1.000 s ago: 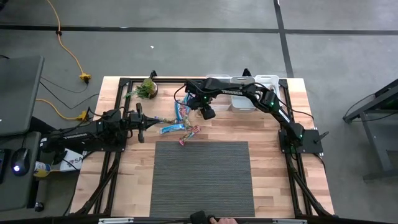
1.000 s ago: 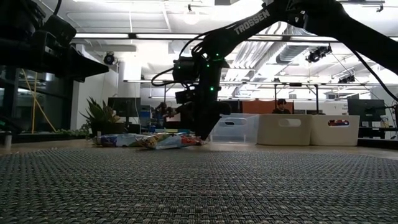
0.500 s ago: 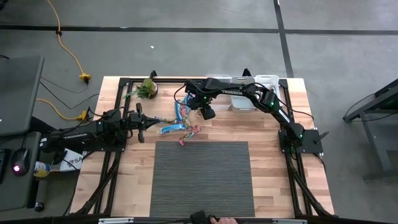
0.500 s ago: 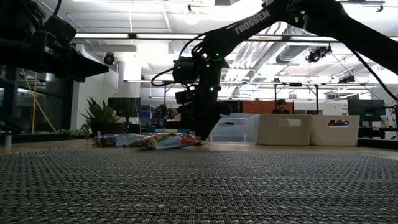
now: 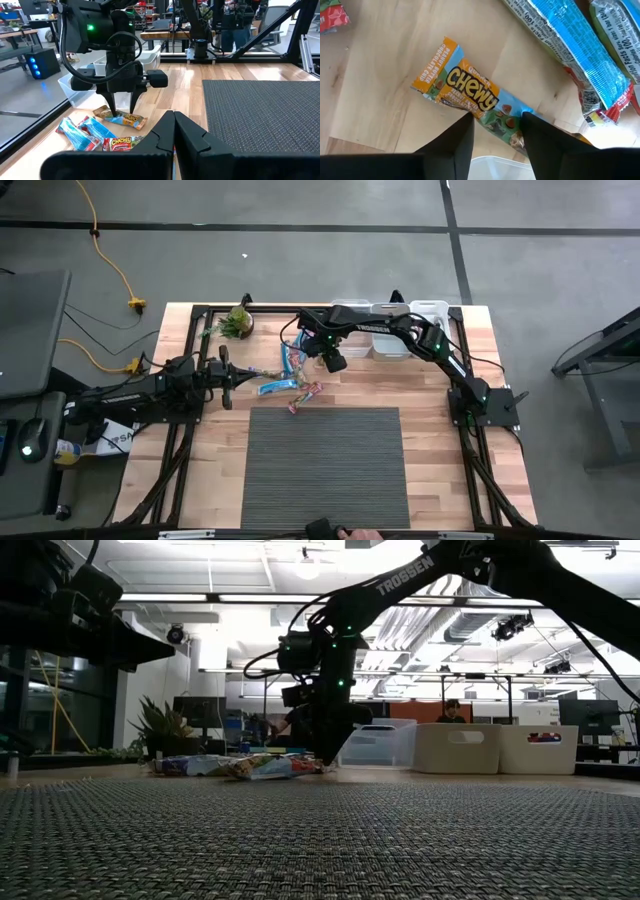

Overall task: Pick and place Granola Bars by type
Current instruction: Put the yellow granola bar into the white bin

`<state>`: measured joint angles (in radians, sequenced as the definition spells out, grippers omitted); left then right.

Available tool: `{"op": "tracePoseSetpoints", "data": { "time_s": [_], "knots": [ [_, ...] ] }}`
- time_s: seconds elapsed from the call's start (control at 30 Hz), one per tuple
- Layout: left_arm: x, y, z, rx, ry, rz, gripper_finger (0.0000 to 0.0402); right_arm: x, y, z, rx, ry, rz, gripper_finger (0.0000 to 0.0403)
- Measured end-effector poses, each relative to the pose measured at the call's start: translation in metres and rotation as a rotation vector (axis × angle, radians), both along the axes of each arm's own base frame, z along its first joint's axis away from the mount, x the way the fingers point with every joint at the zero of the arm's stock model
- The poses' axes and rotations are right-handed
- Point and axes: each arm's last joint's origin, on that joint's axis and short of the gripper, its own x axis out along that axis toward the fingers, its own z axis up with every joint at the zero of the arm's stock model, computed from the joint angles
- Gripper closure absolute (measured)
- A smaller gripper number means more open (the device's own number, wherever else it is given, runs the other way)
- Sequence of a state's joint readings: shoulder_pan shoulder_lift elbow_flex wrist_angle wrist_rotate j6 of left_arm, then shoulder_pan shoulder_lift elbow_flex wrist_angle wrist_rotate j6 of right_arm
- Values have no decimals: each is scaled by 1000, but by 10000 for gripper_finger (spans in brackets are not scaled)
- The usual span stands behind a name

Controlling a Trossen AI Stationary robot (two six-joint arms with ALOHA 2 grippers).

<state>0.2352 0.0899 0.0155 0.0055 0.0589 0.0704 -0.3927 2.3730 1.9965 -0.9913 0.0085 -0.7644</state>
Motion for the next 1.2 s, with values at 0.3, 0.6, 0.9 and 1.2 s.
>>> {"op": "tracePoseSetpoints", "data": {
  "time_s": [0.3,0.6,0.9,1.2],
  "knots": [
    [0,0,0,0,0,0,400,-1,-1,0,0,9,30,259],
    [0,0,0,0,0,0,400,-2,-1,0,-3,16,59,261],
    [0,0,0,0,0,0,400,-2,-1,0,-2,14,71,316],
    [0,0,0,0,1,0,400,-1,-1,1,-11,6,71,368]
  ]
}}
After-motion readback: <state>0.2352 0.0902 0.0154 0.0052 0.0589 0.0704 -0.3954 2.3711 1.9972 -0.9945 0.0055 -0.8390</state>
